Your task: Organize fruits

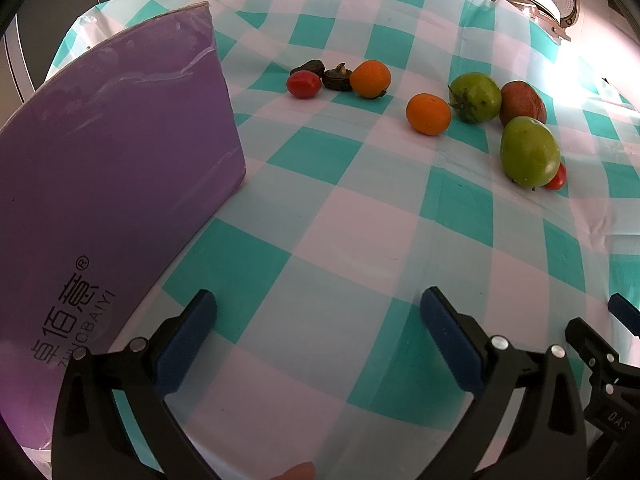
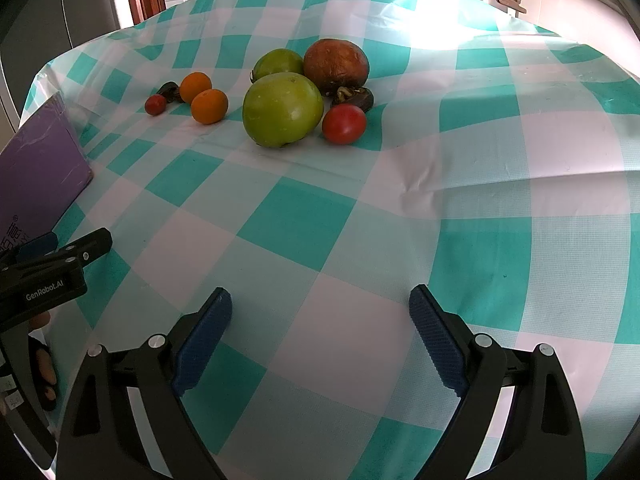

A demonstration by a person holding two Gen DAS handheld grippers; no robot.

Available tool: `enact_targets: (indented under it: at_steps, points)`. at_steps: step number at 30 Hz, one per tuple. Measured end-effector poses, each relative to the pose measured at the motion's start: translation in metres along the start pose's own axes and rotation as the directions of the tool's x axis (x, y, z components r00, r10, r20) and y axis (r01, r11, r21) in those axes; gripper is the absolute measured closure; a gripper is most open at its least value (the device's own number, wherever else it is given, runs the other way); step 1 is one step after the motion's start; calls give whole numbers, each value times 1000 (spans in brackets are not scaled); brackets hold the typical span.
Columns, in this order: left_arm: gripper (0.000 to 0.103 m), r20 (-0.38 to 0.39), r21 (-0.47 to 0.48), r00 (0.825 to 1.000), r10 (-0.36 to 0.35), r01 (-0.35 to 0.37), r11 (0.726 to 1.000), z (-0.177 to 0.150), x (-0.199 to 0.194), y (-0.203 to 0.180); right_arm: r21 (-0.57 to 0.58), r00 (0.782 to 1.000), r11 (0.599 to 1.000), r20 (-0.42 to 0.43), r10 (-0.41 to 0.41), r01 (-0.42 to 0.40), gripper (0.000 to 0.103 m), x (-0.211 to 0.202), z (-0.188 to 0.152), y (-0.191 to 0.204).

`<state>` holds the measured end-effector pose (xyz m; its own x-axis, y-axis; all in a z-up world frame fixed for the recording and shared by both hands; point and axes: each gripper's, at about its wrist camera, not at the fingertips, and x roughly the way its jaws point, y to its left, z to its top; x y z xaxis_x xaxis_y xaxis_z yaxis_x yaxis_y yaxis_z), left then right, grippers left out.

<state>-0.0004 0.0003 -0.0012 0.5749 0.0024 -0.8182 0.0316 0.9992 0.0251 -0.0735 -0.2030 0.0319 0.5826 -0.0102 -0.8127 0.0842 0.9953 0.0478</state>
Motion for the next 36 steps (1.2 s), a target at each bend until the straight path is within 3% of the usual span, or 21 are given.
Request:
enact_targets:
  at_steps: [25, 30, 36]
  points:
    - [1, 0, 0, 1000, 0, 0, 1000, 0, 0, 0, 8, 1000, 1000, 0, -5, 5, 15, 0, 0, 0]
    - [1, 0, 0, 1000, 0, 0, 1000, 0, 0, 0, 25, 1000, 999, -6, -23, 24, 16, 8, 11, 2]
    - [1, 1, 0, 1000, 0, 0, 1000, 0, 0, 0, -11, 1000, 1000, -13, 4, -4, 16, 36, 48, 15]
